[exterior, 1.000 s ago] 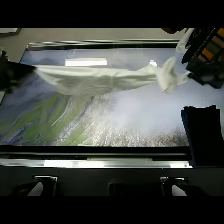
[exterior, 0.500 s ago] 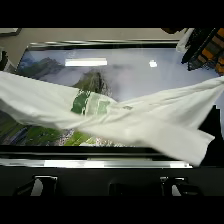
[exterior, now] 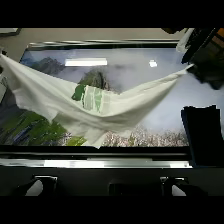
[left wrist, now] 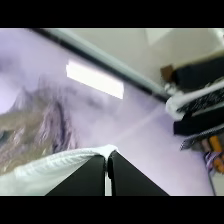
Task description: Fold the clothes and pants, and hang the long-sleeved shirts on hangers.
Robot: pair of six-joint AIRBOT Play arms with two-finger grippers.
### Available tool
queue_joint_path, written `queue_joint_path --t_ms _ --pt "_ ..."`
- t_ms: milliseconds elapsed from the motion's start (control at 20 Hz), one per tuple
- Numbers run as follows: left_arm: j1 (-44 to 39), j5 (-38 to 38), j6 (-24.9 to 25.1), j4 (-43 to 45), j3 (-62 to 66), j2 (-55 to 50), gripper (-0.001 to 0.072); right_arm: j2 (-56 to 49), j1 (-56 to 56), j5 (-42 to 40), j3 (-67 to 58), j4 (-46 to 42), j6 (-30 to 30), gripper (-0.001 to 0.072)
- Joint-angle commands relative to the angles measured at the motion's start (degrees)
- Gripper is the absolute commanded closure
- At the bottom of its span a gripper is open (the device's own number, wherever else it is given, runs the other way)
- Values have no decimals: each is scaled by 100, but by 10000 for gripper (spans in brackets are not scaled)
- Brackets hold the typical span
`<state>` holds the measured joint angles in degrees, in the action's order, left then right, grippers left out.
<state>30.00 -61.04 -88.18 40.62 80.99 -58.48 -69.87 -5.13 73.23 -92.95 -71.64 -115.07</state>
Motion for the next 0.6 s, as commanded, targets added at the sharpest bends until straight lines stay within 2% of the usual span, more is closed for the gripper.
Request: queue_joint_path --t_ms 0,200,400,450,500,550 --pt "-815 352 168 776 7 -1613 690 -1777 306 -778 -2 310 188 683" --pt "-1241 367 70 935 7 -2916 690 -3126 498 -1624 -2 940 81 683" --pt "-1355 376 90 957 7 -3300 689 -3368 461 -1864 -4 1038 83 682" --pt "-1353 400 157 960 9 -3300 689 -3329 404 -1766 -7 1034 87 651" --pt "-1338 400 221 960 9 -3287 690 -3257 315 -1572 -7 1051 92 588" --pt "-1325 367 227 957 9 -3279 689 -3165 179 -1316 -7 1147 249 569"
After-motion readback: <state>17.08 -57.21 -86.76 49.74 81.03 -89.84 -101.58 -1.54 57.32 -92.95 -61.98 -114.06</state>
